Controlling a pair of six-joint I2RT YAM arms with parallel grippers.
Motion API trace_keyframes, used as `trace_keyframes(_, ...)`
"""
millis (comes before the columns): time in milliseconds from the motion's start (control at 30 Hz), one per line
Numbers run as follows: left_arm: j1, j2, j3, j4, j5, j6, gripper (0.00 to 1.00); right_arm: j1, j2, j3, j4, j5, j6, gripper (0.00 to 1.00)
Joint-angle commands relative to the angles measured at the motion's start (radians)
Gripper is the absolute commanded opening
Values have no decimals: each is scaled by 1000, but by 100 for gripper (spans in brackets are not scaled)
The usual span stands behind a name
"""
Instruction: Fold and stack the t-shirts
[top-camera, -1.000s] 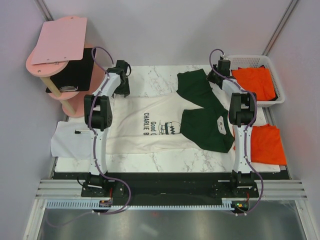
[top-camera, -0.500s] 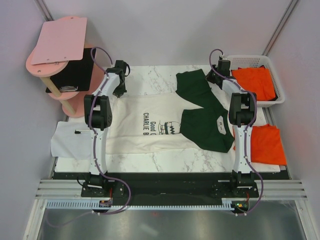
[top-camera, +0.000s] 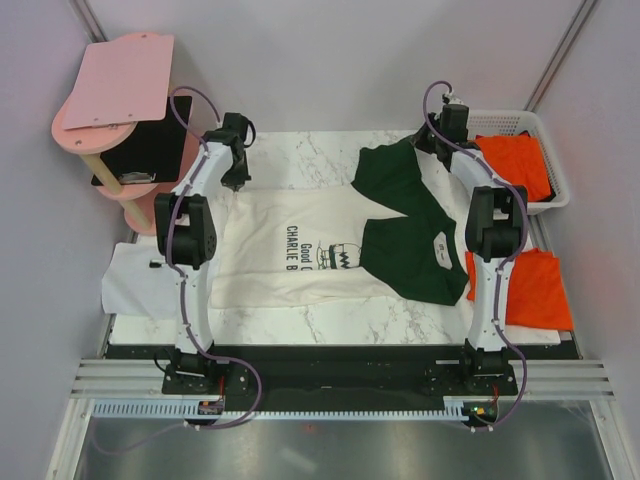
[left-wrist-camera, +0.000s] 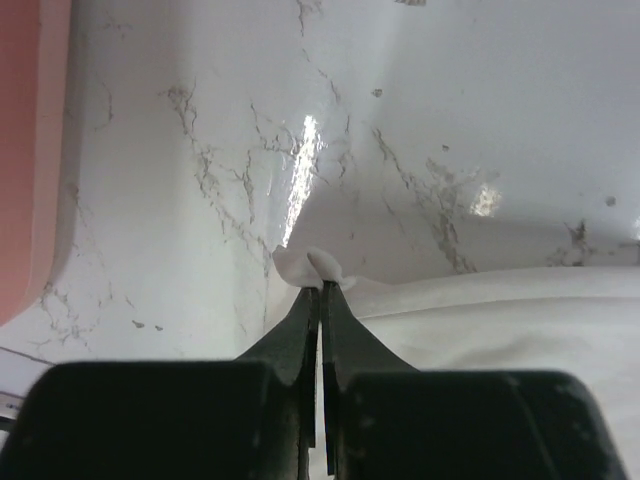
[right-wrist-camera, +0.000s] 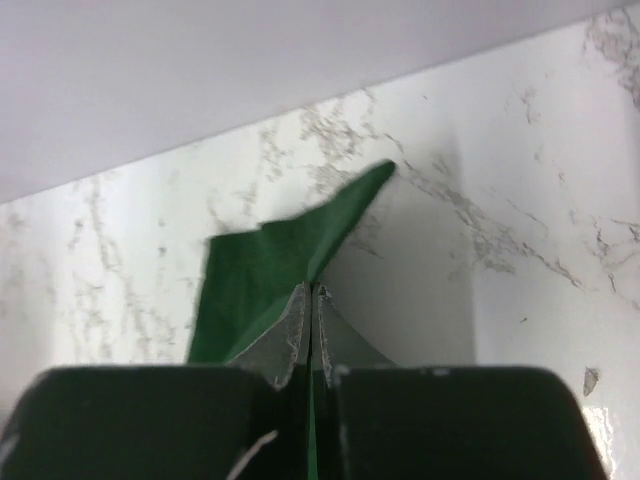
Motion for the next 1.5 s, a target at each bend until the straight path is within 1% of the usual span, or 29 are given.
trace_keyframes(0,-16,-145,-53,-24,49,-18,2,6,-150,-45,54,-39,3,0)
trace_keyframes(100,-27,-181,-93,-52,46,-16,2,5,-227,-126,53,-54,7,0)
trace_keyframes(233,-32,-245,-121,-114,-2,-28,2,5,-340,-276,44,-80,9,0)
trace_keyframes(367,-32,-302,-168,-173,-33,-28,2,5,-435,-390,28,-111,7,0)
trace_keyframes(633,-32,-439,-394,-190,-82,-62,2,5,-633,-560,-74,-149,-22,0)
trace_keyframes(700,-32,-463,-443,-188,-97,-65,2,6,-665,-580,-104,-145,-36,0)
trace_keyframes(767,-30,-471,-476,-190,-108,-68,2,5,-713,-620,-125,-140,-43,0)
trace_keyframes(1067,-32,-483,-538,-201,-106,-77,2,6,-899,-764,-167,-139,-60,0)
trace_keyframes(1200,-35,-485,-572,-208,-103,-93,2,8,-1012,-826,-202,-138,-63,0)
trace_keyframes(1300,-42,-497,-619,-205,-97,-111,2,6,-1098,-881,-234,-126,-63,0)
trace_keyframes(1400,-50,-505,-661,-205,-103,-126,2,8,-1168,-922,-306,-102,-72,0)
trace_keyframes(1467,-51,-503,-678,-205,-111,-133,2,6,-1198,-956,-335,-93,-80,0)
